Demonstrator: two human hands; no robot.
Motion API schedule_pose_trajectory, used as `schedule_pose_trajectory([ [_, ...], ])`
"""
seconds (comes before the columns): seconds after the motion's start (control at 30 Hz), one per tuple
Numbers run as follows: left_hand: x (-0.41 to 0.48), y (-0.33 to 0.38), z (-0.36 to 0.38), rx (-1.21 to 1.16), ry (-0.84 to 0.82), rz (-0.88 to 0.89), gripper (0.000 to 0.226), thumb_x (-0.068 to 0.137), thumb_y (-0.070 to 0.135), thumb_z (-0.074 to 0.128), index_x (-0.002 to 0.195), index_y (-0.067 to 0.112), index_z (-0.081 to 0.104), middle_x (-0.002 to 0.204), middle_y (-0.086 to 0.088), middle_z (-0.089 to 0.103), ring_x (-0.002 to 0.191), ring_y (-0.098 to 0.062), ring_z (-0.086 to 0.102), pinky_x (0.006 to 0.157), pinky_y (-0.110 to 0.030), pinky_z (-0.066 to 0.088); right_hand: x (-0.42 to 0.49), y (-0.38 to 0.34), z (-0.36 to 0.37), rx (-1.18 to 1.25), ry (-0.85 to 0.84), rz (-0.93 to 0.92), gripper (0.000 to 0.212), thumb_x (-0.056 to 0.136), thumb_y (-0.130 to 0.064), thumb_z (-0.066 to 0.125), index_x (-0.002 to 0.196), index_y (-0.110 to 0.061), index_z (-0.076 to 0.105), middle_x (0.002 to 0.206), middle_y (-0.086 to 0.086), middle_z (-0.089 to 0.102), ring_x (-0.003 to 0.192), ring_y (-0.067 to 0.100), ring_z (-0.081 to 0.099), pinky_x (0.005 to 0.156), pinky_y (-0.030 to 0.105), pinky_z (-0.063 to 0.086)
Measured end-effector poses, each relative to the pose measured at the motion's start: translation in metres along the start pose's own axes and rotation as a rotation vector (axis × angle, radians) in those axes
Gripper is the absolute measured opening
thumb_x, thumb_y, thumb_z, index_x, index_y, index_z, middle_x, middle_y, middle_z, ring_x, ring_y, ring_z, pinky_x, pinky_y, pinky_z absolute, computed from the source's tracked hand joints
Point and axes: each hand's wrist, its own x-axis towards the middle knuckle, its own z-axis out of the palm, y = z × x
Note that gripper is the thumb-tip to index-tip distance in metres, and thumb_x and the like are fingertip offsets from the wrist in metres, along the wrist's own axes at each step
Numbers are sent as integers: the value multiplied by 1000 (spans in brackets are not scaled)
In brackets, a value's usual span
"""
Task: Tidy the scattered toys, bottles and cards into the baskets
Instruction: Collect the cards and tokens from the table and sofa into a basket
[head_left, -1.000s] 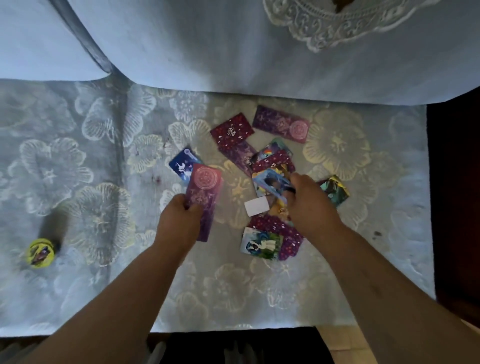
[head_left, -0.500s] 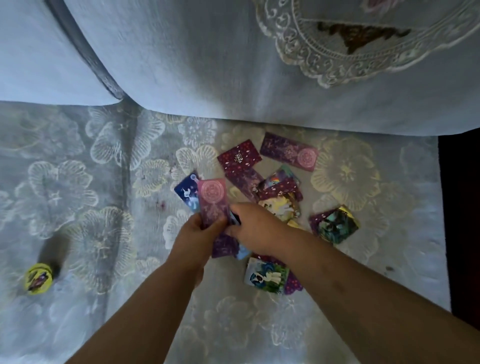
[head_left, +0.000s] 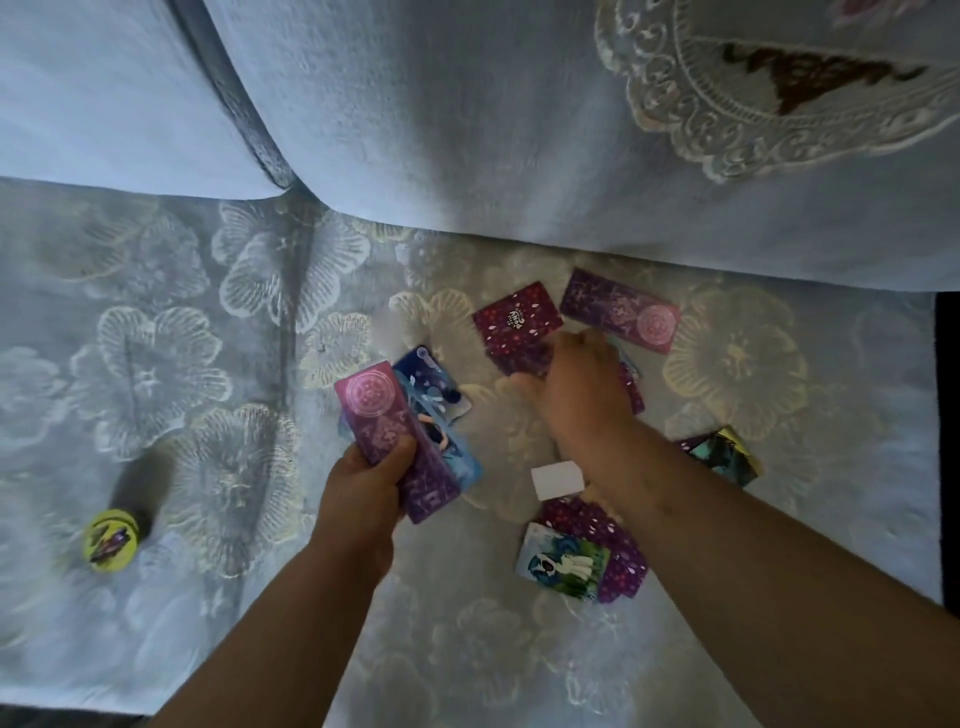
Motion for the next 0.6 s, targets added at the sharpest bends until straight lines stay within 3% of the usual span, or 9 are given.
schedule_pose_trajectory([
  [0.1, 4, 3, -10, -4, 72, 45, 28, 95, 6, 55, 122, 5, 62, 113, -15, 71, 101, -32, 68, 90, -46, 54, 5, -5, 13, -117, -77, -34, 64, 79, -43, 73, 127, -9, 47, 130, 14, 45, 120, 31, 41, 99, 39, 35],
  [0.27, 7, 9, -19, 26, 89, 101, 17, 96, 7, 55, 104, 13, 68, 103, -10, 73, 94, -27, 70, 88, -44, 54, -16, -11, 12, 59, -91, -256, 22, 81, -40, 71, 95, -26, 61, 96, -3, 57, 108, 22, 45, 87, 34, 39],
  [0.37, 10, 10, -22, 47, 100, 107, 16, 96, 8, 56, 101, 15, 69, 102, -10, 74, 96, -27, 70, 88, -45, 54, -19, -6, -3, 443, -202, -209, 15, 78, -43, 73, 82, -33, 63, 92, -2, 56, 91, 17, 59, 82, 38, 54],
  [0.43, 10, 10, -23, 91, 119, 122, 16, 96, 8, 56, 97, 17, 69, 98, -7, 74, 92, -25, 70, 81, -40, 56, -16, -4, -19, 763, -240, -199, 8, 81, -31, 74, 84, -27, 67, 86, 2, 66, 77, 8, 65, 74, 27, 57],
  [0.5, 9, 9, -23, 149, 125, 135, 14, 95, 8, 57, 100, 16, 67, 98, -7, 72, 88, -22, 70, 71, -32, 54, -7, -1, -38, 849, -128, -137, 5, 87, -25, 68, 90, -22, 65, 83, -6, 67, 72, -1, 62, 67, 14, 51],
  [0.6, 6, 3, -22, 228, 126, 141, 17, 94, 10, 59, 111, 9, 64, 100, -8, 71, 90, -23, 70, 69, -30, 53, 25, 21, -50, 563, 99, 44, 21, 94, -37, 57, 104, -19, 60, 94, -6, 63, 82, 10, 61, 70, 25, 51],
])
